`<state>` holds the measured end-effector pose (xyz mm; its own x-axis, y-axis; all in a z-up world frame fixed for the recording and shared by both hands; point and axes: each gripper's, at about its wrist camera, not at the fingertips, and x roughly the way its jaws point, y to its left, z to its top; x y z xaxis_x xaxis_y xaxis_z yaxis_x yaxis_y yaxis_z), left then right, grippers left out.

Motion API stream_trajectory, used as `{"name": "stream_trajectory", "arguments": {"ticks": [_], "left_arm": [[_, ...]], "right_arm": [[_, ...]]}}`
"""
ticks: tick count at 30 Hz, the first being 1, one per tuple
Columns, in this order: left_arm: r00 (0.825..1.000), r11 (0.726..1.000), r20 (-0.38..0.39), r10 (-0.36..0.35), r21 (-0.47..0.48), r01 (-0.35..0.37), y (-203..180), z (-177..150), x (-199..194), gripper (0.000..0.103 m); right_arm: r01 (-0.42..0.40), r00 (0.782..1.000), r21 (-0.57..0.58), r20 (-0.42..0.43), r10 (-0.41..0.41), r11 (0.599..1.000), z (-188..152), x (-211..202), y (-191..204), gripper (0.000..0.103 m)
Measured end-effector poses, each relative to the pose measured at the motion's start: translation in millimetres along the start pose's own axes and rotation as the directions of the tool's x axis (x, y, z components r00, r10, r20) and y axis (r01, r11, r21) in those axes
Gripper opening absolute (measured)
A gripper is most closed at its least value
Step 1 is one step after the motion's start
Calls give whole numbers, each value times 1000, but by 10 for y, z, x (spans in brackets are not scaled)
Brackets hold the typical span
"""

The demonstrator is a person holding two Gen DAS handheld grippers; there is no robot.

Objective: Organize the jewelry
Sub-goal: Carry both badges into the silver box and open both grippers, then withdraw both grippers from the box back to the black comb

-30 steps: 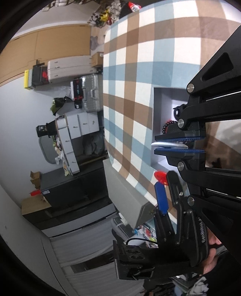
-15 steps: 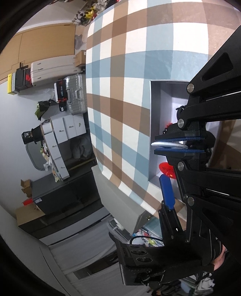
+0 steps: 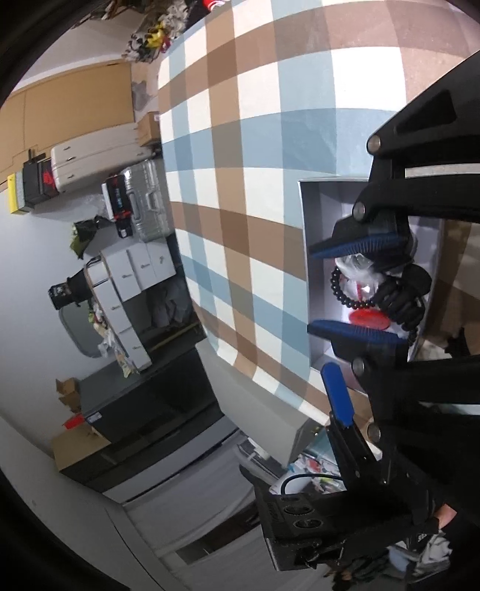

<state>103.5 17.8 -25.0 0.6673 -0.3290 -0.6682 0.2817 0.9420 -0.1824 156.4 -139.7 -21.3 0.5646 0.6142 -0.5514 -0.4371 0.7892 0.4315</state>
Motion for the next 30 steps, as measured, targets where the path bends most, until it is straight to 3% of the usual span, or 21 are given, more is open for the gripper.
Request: {"name": "stream_trajectory", "arguments": {"ticks": [4, 8, 11, 14, 20, 24, 26, 28, 30], "left_arm": [[1000, 999, 13, 25, -21, -25, 51, -26, -74, 58], [996, 996, 34, 86, -17, -86, 55, -105, -158, 67], [992, 993, 44, 115, -37, -113, 52, -143, -212, 68], [989, 990, 55, 137, -47, -134, 35, -167, -273, 69], [966, 973, 110, 232, -37, -230, -38, -234, -470, 83], [950, 961, 144, 277, -50, -273, -63, -308, -592, 86], [948, 962, 168, 271, -71, -263, -62, -365, -661, 89], [949, 968, 198, 247, -87, -234, -70, -436, -741, 100], [938, 965, 228, 260, -88, -246, -95, -504, -804, 102]], "right_arm": [[10, 1000, 26, 13, -10, 1000, -36, -115, -16, 39], [41, 998, -13, 38, -40, 999, -89, -250, 65, 53], [53, 998, -38, 46, -51, 998, -137, -328, 142, 54], [53, 997, -39, 53, -51, 998, -182, -406, 190, 64], [59, 996, -54, 70, -55, 997, -288, -587, 276, 78], [73, 995, -81, 78, -67, 994, -383, -671, 376, 90], [79, 994, -100, 87, -70, 992, -435, -717, 422, 94], [84, 992, -117, 99, -73, 990, -501, -759, 473, 98], [84, 992, -131, 105, -71, 988, -571, -793, 514, 101]]}}
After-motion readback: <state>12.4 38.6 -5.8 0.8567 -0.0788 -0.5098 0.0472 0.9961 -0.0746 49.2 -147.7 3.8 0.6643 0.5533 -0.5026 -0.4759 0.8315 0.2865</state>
